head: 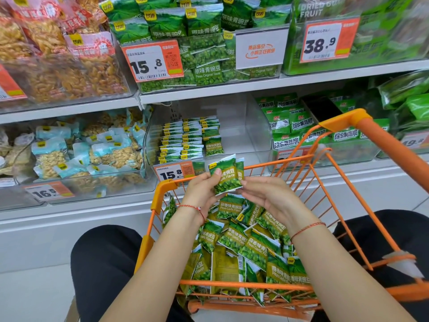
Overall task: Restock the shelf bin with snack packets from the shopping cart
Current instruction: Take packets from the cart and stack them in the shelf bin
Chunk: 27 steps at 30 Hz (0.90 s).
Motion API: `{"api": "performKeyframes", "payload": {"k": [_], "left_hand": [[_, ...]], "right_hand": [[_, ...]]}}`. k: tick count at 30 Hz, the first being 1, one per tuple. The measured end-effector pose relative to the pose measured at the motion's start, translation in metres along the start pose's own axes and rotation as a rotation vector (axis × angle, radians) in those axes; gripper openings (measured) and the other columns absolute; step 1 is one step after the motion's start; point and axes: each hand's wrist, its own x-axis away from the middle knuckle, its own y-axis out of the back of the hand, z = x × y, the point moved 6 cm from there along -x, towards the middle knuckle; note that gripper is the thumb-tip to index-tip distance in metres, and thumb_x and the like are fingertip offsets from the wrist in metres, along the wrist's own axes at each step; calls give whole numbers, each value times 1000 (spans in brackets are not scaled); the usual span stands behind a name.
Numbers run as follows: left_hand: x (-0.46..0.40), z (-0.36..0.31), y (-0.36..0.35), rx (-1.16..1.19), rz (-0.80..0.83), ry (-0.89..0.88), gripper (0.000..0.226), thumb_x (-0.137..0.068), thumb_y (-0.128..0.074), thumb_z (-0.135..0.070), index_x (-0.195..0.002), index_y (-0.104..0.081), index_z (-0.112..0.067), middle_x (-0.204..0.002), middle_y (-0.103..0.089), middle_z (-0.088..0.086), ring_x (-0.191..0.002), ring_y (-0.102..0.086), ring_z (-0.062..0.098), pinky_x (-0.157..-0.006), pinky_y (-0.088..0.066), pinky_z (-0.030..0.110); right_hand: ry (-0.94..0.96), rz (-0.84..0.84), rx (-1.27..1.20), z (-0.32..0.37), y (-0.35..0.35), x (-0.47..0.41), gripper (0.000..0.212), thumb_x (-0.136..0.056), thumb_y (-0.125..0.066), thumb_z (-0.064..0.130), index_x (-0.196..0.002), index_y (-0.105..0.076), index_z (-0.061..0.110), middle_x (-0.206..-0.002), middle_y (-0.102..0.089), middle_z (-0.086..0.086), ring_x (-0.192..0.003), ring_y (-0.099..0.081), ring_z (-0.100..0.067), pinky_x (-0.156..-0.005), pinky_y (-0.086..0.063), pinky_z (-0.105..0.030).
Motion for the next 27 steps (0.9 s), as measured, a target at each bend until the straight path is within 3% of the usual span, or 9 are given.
{"api": "performKeyframes", "payload": {"k": [8, 13, 15, 17, 19, 21, 23, 27], "left_hand": [[1, 9, -3, 201, -28, 94, 21, -96, -53, -19, -104, -58, -1, -99, -68, 13, -87, -67, 23, -76, -58, 32], [0, 0, -3, -155, -56, -70, 15, -96, -54, -21, -84, -53, -12, -93, -66, 6, -94, -64, 24, -86, -54, 37], [3, -6, -7, -385, -63, -172, 14, -94, -58, -25, -94, -54, -12, -96, -65, 5, -97, -61, 23, -81, -52, 34], [2, -10, -13, -512, -60, -225, 27, -92, -59, -30, -111, -50, -13, -103, -65, 4, -97, -61, 18, -80, -48, 29], [0, -13, -10, -534, -118, -196, 29, -94, -53, -39, -113, -47, -19, -96, -63, -5, -89, -61, 9, -79, -47, 28], [-8, -12, 1, -620, -195, -156, 26, -97, -45, -44, -109, -48, -21, -91, -64, -5, -88, -64, 15, -83, -52, 34], [-12, -10, 9, -863, -237, -172, 21, -98, -47, -31, -114, -50, -18, -91, -66, 1, -90, -64, 22, -85, -52, 38], [-1, -23, -4, -1098, -356, -459, 12, -95, -47, -13, -106, -54, -13, -83, -66, 3, -73, -61, 20, -62, -46, 29]], "right_hand": [[135, -43, 58, 8, -3, 0, 27, -80, -66, -9, -103, -64, 5, -87, -70, -12, -72, -71, -14, -69, -57, -19], [85, 3, 122, 4, -3, -1, 24, -85, -67, 33, -104, -67, 18, -102, -71, 1, -96, -66, -13, -89, -54, -30], [66, 76, 134, 3, -9, 2, 25, -84, -68, 29, -106, -65, 17, -102, -72, 4, -100, -65, -9, -91, -53, -30], [59, 82, 164, 2, -9, 1, 35, -83, -70, 21, -116, -63, 11, -112, -70, 0, -106, -64, -10, -91, -53, -30], [50, 25, 131, 3, -5, 0, 45, -82, -71, 17, -124, -57, 6, -119, -66, -6, -104, -63, -12, -88, -54, -29], [35, -94, 61, 3, 6, -1, 67, -81, -72, 14, -138, -40, 3, -129, -57, -11, -94, -62, -12, -91, -53, -32], [32, -197, -17, 4, 17, -3, 77, -80, -73, 14, -144, -31, 3, -139, -47, -15, -85, -59, -12, -93, -53, -38], [38, -295, -133, 5, 29, -3, 65, -83, -71, 14, -139, -40, 3, -136, -47, -9, -82, -56, -13, -89, -55, -37]]}}
